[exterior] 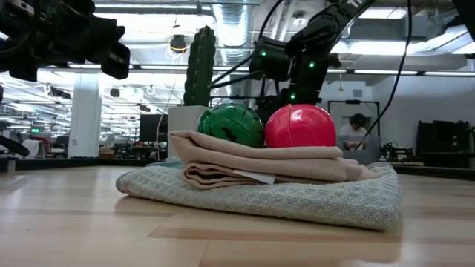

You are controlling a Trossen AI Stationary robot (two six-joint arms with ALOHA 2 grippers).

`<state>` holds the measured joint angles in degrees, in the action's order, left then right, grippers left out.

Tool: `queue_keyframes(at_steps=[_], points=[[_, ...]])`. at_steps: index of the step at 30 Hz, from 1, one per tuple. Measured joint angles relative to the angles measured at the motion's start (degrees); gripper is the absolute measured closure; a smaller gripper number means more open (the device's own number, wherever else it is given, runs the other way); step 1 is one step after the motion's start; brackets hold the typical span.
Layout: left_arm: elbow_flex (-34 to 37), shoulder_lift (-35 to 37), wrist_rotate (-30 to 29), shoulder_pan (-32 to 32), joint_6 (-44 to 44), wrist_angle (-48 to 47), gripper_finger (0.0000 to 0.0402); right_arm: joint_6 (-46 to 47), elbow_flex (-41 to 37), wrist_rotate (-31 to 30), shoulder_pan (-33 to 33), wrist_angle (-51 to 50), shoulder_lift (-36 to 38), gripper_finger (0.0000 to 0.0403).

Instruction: Pick and placing Produce into tupperware

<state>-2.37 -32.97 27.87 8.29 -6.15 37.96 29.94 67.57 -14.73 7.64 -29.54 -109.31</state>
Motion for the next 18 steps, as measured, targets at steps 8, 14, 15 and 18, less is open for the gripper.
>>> queue_keyframes(at_steps=[8,14,15,18], points=[[0.0,0.0,-0.08,0.0,0.5,0.01,0.0357,0.18,0.4,-0.09,-0.06,-0.35,-0.47,0.0223],[0.0,0.0,-0.12,0.0,0.55,-0.06,0.0357,-0.12,3.49,0.05,-0.86,-2.68,-0.62,0.0334],[0.0,0.0,-0.12,0.0,0.55,-0.14,0.0357,-0.23,3.81,0.04,-0.93,-3.15,-0.62,0.0354],[0.0,0.0,-0.12,0.0,0.55,-0.15,0.0357,-1.25,4.93,-0.1,-1.46,-3.38,-0.62,0.0389]])
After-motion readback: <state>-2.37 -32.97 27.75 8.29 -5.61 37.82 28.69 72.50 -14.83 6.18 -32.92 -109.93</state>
